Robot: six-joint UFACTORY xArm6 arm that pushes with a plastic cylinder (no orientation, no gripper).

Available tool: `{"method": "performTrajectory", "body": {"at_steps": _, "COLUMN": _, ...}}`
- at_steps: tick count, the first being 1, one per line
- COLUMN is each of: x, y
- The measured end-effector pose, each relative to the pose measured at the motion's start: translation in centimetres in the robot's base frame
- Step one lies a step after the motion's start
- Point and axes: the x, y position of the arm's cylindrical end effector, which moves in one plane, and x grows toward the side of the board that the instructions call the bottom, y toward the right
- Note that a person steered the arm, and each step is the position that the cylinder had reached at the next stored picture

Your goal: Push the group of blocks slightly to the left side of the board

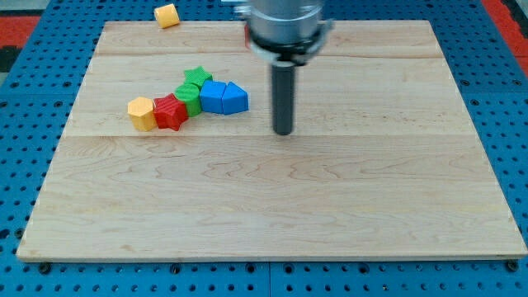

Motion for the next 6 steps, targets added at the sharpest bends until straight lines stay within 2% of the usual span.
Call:
{"method": "performTrajectory", "body": {"at_steps": 1, "x": -5.8, "y": -3.5}}
{"method": "performTrajectory", "body": {"at_steps": 3, "x": -7.2, "y": -10.8}}
{"method": "performTrajectory", "body": {"at_steps": 4, "x": -4.9, "y": -11.1}}
{"method": "performTrajectory", "body": {"at_steps": 5, "x": -5.2, "y": -6.6}}
{"method": "performTrajectory", "body": {"at_steps": 6, "x": -2.0, "y": -4.7}}
